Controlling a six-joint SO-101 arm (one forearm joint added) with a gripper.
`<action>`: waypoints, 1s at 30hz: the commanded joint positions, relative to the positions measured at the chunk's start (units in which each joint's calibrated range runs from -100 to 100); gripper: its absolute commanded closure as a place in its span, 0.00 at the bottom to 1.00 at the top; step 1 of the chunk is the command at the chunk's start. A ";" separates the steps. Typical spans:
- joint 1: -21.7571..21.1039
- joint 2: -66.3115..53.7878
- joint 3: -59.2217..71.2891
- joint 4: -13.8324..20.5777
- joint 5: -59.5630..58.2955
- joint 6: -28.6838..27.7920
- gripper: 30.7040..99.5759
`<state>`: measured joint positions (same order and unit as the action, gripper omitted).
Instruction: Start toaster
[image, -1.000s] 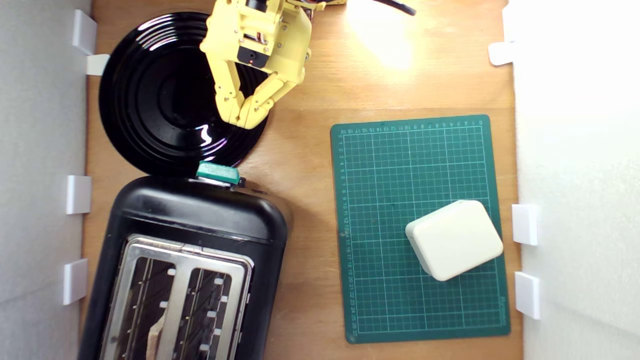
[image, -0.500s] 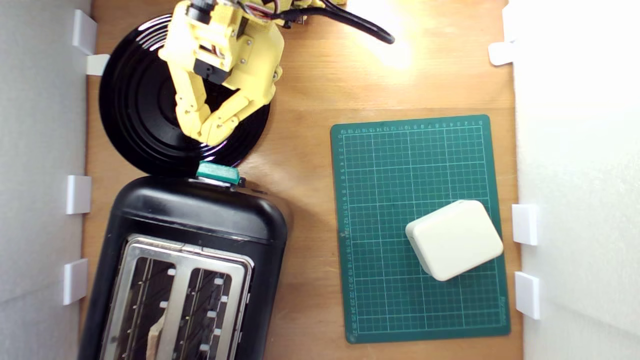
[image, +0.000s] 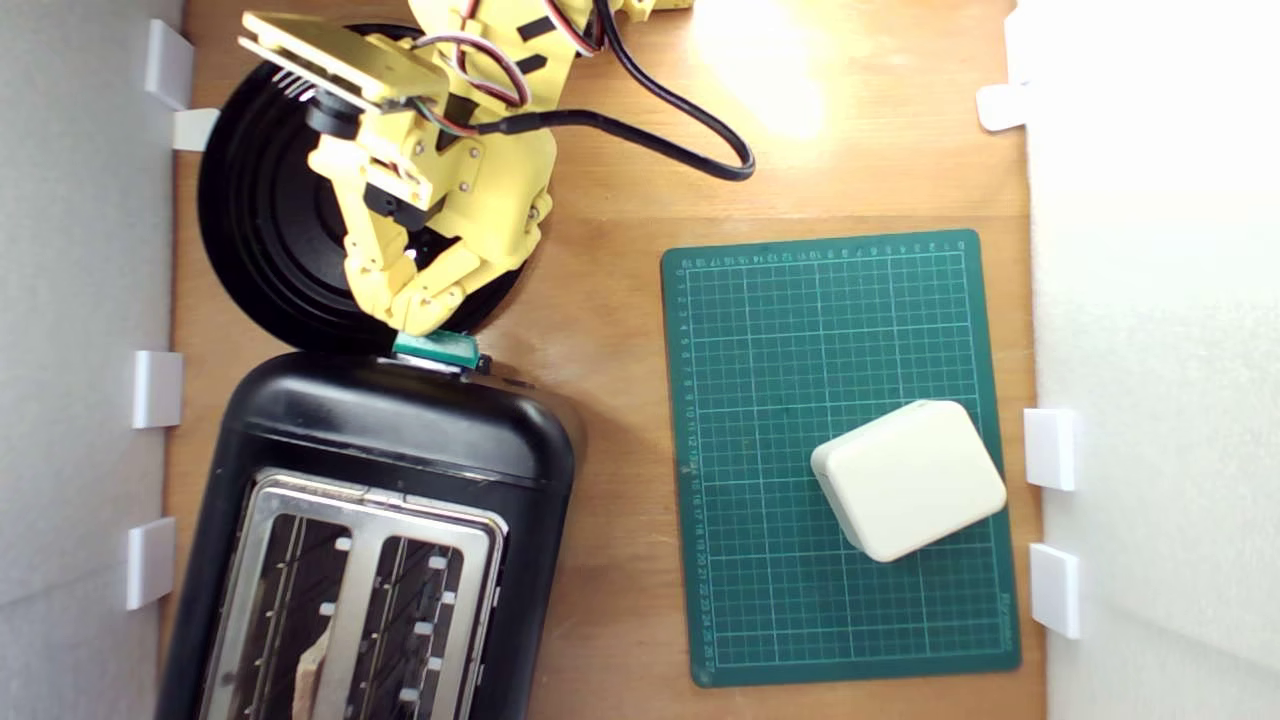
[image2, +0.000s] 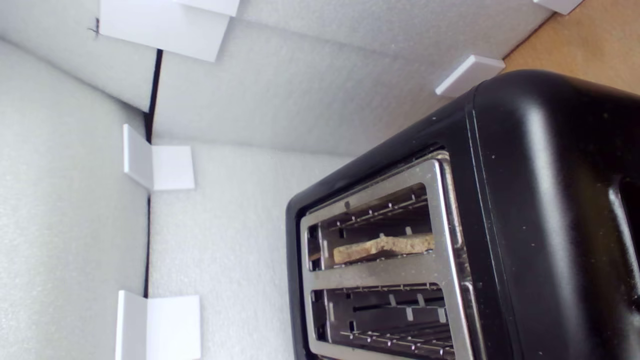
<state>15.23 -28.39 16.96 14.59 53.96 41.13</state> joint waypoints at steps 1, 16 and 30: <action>-2.21 0.66 -3.74 -0.42 -0.64 -0.79 0.99; -4.51 5.07 -3.74 -0.05 -3.29 -0.47 0.99; -3.80 8.40 -3.28 0.42 -5.52 -0.31 0.99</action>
<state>10.98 -20.13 15.94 14.68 50.89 40.53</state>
